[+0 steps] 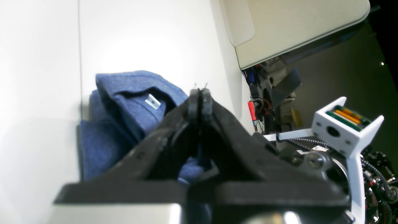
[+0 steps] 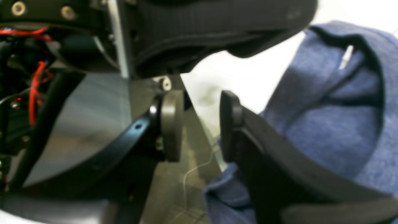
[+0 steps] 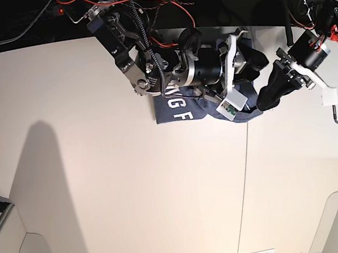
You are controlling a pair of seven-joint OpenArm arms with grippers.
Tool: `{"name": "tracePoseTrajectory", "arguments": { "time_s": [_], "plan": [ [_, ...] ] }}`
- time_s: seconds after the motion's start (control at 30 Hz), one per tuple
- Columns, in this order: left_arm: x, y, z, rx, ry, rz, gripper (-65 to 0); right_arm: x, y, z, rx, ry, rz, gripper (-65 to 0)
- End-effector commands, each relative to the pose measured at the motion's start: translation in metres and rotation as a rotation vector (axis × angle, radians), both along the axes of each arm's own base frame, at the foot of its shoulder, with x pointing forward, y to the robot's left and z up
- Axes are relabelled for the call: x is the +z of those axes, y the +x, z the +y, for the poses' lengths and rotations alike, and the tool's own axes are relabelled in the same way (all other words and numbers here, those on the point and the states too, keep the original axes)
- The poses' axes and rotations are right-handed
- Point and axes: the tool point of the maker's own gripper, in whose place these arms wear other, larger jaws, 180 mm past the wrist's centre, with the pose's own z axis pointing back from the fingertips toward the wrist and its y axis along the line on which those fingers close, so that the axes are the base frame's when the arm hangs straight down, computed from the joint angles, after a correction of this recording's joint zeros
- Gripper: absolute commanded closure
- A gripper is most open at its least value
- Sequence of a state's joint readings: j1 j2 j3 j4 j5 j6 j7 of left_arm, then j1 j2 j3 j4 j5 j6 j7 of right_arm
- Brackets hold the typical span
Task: Layout the t-shirt on the table in an organized manner, then fold the t-shirt properly
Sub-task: 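Grasp the bundle with both grippers and fold it in half again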
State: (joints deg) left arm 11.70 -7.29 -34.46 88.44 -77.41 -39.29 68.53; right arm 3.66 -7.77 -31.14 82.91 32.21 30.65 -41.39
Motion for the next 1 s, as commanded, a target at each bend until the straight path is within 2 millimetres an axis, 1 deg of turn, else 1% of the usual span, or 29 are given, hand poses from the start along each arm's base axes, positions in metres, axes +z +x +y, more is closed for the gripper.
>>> {"name": "tracePoseTrajectory", "arguments": {
  "time_s": [0.0, 0.07, 0.13, 0.23, 0.3, 0.33, 0.37, 0.43, 0.47, 0.53, 0.6, 0.63, 0.7, 0.77, 0.83, 0.9, 0.97],
  "plan": [
    [0.015, 0.007, 0.004, 0.013, -0.003, -0.061, 0.0, 0.025, 0.005, 0.009, 0.003, 0.085, -0.025, -20.3],
    [0.016, 0.008, 0.005, 0.018, -0.005, -0.065, 0.0, 0.034, 0.006, 0.010, 0.001, 0.114, -0.033, -20.3],
    [0.020, 0.008, 0.005, 0.021, -0.021, -0.078, 0.0, 0.049, 0.011, 0.010, -0.002, 0.137, -0.074, -20.3],
    [0.026, 0.009, 0.006, 0.026, -0.026, -0.099, 0.0, 0.074, 0.024, 0.004, 0.000, 0.118, -0.199, -20.2],
    [0.030, 0.010, 0.006, 0.022, -0.020, -0.110, 0.0, 0.087, 0.039, -0.006, -0.013, 0.053, -0.309, -19.9],
    [0.032, 0.010, 0.005, 0.021, -0.020, -0.118, 0.0, 0.093, 0.047, -0.014, -0.033, 0.018, -0.354, -17.3],
    [0.035, 0.011, 0.005, 0.019, -0.025, -0.127, 0.0, 0.098, 0.057, -0.023, -0.063, -0.014, -0.389, -12.3],
    [0.042, 0.010, 0.002, 0.005, -0.044, -0.146, 0.0, 0.105, 0.077, -0.044, -0.151, -0.053, -0.413, 0.0],
    [0.043, 0.009, -0.001, -0.012, -0.045, -0.144, 0.0, 0.106, 0.086, -0.054, -0.201, -0.062, -0.400, 0.0],
    [0.041, 0.006, -0.010, -0.053, -0.039, -0.132, 0.0, 0.101, 0.103, -0.076, -0.292, -0.079, -0.363, 0.0],
    [0.039, 0.004, -0.025, -0.110, -0.041, -0.121, 0.0, 0.093, 0.117, -0.100, -0.384, -0.100, -0.319, 0.0],
    [0.038, 0.004, -0.035, -0.140, -0.048, -0.117, 0.0, 0.088, 0.122, -0.112, -0.423, -0.116, -0.299, 0.0],
    [0.035, 0.000, -0.057, -0.213, -0.063, -0.104, 0.0, 0.074, 0.124, -0.134, -0.470, -0.151, -0.266, 0.0],
    [0.033, -0.004, -0.080, -0.288, -0.079, -0.091, 0.0, 0.061, 0.118, -0.147, -0.478, -0.165, -0.220, 0.0],
    [0.031, -0.010, -0.099, -0.353, -0.094, -0.083, 0.0, 0.049, 0.106, -0.153, -0.467, -0.164, -0.168, 0.0],
    [0.032, -0.015, -0.116, -0.407, -0.105, -0.081, 0.0, 0.038, 0.092, -0.153, -0.453, -0.159, -0.121, 0.0],
    [0.032, -0.019, -0.128, -0.450, -0.097, -0.082, 0.0, 0.029, 0.079, -0.150, -0.444, -0.148, -0.074, 0.0]
  ]
}}
